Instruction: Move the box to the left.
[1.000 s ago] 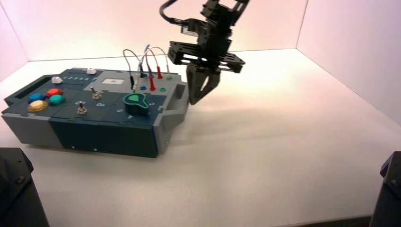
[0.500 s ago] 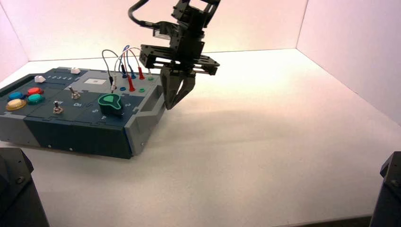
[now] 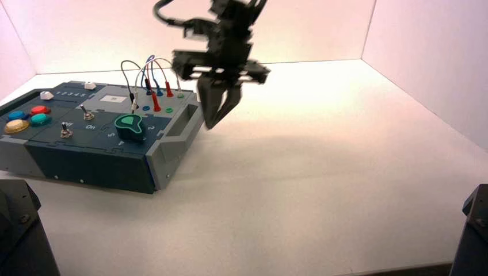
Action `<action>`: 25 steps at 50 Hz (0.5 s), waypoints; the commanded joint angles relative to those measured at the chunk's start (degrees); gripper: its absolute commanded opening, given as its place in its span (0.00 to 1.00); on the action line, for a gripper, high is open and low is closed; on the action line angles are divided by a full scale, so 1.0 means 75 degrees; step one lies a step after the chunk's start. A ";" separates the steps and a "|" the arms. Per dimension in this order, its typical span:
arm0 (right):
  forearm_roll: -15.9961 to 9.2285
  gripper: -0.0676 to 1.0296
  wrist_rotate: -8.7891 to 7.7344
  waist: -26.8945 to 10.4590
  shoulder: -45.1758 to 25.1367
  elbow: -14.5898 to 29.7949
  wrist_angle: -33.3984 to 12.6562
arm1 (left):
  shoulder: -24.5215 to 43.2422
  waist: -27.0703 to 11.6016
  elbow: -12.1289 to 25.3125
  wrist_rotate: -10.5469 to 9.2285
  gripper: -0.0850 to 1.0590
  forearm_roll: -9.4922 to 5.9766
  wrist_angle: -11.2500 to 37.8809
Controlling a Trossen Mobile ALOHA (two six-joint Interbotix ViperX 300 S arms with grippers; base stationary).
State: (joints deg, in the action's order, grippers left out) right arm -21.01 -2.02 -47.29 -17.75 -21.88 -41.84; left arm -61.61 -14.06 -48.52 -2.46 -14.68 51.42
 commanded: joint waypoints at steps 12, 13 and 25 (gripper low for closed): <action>0.0480 0.04 -0.0070 0.0340 0.1465 -0.0516 0.0059 | -0.0094 0.0023 0.0059 -0.0094 0.05 -0.0059 -0.0012; 0.0480 0.04 -0.0082 0.0328 0.1523 -0.0551 0.0082 | -0.0105 0.0023 0.0059 -0.0094 0.05 -0.0059 -0.0012; 0.0574 0.04 -0.0117 0.0340 0.2039 -0.0715 0.0176 | -0.0141 0.0035 0.0141 -0.0094 0.05 -0.0059 -0.0035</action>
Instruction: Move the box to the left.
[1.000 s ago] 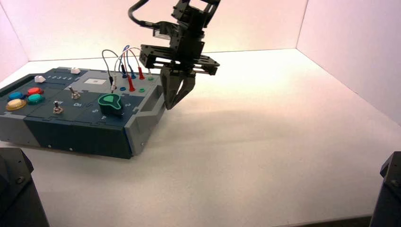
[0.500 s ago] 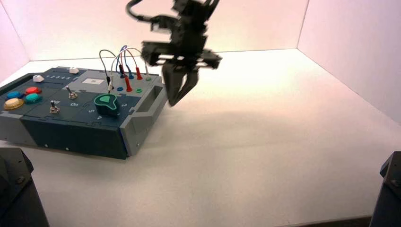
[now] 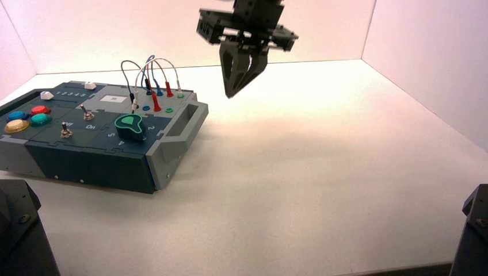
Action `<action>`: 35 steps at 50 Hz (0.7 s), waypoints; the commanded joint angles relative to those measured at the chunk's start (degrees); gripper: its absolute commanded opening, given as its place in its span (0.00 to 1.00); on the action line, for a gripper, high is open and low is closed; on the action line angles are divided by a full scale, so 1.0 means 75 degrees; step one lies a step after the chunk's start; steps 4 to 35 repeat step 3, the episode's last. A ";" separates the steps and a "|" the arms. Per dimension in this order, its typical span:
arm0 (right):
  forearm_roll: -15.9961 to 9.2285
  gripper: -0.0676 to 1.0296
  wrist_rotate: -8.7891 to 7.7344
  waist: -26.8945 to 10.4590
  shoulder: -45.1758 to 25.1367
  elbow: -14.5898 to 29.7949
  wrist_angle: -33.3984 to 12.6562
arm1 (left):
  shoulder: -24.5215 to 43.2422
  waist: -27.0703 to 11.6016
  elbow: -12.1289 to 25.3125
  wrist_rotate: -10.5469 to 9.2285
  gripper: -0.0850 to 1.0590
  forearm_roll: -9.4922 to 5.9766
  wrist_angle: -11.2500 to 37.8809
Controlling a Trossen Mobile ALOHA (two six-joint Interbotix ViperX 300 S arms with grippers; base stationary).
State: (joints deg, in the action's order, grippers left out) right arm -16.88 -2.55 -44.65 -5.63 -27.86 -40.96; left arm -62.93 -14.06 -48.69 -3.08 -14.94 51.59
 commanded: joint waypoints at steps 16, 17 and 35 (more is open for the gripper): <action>0.0023 0.04 -0.0023 -0.0023 0.0492 0.0094 0.0059 | 0.0023 0.0023 0.0176 -0.0012 0.05 -0.0023 -0.0059; 0.0023 0.04 -0.0023 -0.0023 0.0492 0.0094 0.0059 | 0.0023 0.0023 0.0176 -0.0012 0.05 -0.0023 -0.0059; 0.0023 0.04 -0.0023 -0.0023 0.0492 0.0094 0.0059 | 0.0023 0.0023 0.0176 -0.0012 0.05 -0.0023 -0.0059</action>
